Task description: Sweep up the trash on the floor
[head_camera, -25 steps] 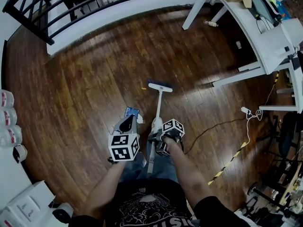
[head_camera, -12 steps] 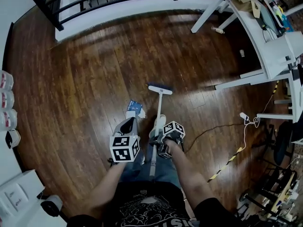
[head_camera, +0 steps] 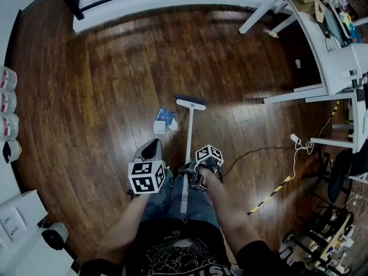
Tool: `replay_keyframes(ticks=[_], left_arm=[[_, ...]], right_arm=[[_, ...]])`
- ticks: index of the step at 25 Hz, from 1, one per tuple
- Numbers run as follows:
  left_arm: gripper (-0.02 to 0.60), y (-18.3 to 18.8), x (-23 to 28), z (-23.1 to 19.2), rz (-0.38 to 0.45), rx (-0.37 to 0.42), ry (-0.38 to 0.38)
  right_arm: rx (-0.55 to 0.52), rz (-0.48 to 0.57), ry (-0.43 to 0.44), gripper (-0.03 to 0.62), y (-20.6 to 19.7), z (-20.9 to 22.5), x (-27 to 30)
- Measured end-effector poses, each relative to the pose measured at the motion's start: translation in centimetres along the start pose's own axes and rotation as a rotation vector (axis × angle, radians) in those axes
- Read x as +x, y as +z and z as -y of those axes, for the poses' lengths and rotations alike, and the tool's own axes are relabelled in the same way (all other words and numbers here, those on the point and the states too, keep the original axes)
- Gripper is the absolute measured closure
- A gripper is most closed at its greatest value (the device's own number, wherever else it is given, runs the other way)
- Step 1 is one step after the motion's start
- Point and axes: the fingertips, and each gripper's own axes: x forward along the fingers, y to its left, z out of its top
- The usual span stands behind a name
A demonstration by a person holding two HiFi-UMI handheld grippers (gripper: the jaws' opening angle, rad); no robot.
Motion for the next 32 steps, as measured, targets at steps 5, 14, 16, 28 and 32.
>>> replay_keyframes(ticks=[5,14,16,28,32], left_arm=[[0.577,-2.1,-1.1,0.9,0.007,-0.011,0.021],[0.577,-7.2,-5.8,2.8,0.047,-0.023,0.088],[0.577,-8.7,-7.1,2.9,0.049,-0.032,0.106],[0.577,-13.7,-11.9,3.6,0.050,-0.029,0.149],[0.577,-14.5,-12.8,3.5,0.045,-0.024,0.140]], right_arm=[[-0.020,-0.032,0.009,0.536,-2.0,1.2,0.8],[-0.066,-0.072,0.016,0.536,-5.6,5.2,2.0],[-0.073,-0.077,0.012,0.536,-6.3,6.2,2.3],[-0.100,-0.096,0.025,0.536,-10.8,9.3,3.9],[-0.097,-0.095,0.034,0.536,-12.0,9.6,4.7]])
